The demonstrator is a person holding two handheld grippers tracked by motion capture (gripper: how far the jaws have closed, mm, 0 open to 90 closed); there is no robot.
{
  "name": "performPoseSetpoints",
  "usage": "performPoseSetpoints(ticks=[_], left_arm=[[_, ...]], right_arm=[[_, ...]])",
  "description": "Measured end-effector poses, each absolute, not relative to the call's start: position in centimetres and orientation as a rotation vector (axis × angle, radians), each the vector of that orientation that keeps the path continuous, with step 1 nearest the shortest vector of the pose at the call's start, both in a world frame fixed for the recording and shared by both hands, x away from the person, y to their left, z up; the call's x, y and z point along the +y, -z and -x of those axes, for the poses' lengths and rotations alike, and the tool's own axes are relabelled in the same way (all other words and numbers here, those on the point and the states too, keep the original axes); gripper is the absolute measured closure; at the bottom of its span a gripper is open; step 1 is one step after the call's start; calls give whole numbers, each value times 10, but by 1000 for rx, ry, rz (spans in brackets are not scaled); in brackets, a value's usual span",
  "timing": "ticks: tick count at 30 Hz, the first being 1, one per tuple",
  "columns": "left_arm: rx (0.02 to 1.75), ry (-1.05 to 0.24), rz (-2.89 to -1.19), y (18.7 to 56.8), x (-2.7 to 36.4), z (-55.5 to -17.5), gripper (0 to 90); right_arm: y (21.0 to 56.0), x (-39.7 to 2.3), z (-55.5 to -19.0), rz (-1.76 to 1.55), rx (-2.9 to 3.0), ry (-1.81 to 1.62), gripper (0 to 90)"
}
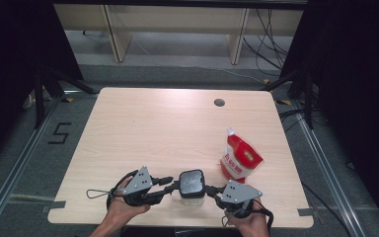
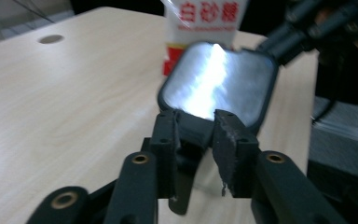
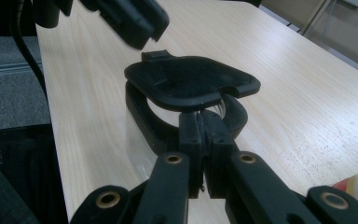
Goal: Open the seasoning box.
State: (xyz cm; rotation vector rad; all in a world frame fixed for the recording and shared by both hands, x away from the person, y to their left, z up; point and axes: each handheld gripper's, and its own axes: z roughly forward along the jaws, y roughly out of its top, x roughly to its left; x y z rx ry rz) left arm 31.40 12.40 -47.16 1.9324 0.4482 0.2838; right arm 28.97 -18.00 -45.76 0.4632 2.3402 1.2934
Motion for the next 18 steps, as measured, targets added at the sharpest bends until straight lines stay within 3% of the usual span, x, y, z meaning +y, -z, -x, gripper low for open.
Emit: performPoseSetpoints(ticks=[6,11,18], left_arm=[[480,-221,-1953,492,129,-323,625],[442,-241,-2004,498,122,-325,637],[417,-275,-2042,501,122,-329,724]], right_arm=[[454,-178,-290,-453,2328,-1301,883],[451,-175,-290,-462,2324,-1315,880],[446,-168,-292,-430,2319,-1325,876]])
